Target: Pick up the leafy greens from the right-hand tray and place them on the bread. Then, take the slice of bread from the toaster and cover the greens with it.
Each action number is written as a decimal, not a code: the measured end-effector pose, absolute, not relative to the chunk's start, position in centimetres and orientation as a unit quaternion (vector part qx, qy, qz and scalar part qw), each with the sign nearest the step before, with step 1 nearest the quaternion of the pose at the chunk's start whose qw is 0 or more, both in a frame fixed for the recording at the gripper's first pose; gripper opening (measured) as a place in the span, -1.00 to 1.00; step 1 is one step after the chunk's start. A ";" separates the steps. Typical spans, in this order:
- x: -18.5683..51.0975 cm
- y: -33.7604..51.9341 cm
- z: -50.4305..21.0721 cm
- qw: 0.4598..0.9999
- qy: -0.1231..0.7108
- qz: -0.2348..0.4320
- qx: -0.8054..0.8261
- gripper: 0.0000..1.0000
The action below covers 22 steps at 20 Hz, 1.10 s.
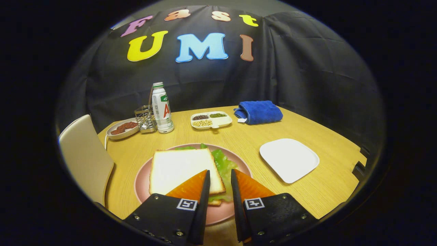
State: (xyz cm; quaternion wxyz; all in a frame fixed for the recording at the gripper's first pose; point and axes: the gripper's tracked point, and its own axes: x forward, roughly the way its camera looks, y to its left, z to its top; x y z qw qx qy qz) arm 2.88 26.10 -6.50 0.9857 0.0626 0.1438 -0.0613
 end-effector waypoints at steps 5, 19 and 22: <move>2.9 26.2 -5.9 0.988 0.132 -0.061 0.042 -0.28; 3.9 19.6 -0.1 0.995 0.075 -0.004 0.072 -0.28; 3.9 16.4 1.5 0.996 0.053 -0.003 0.067 -0.29</move>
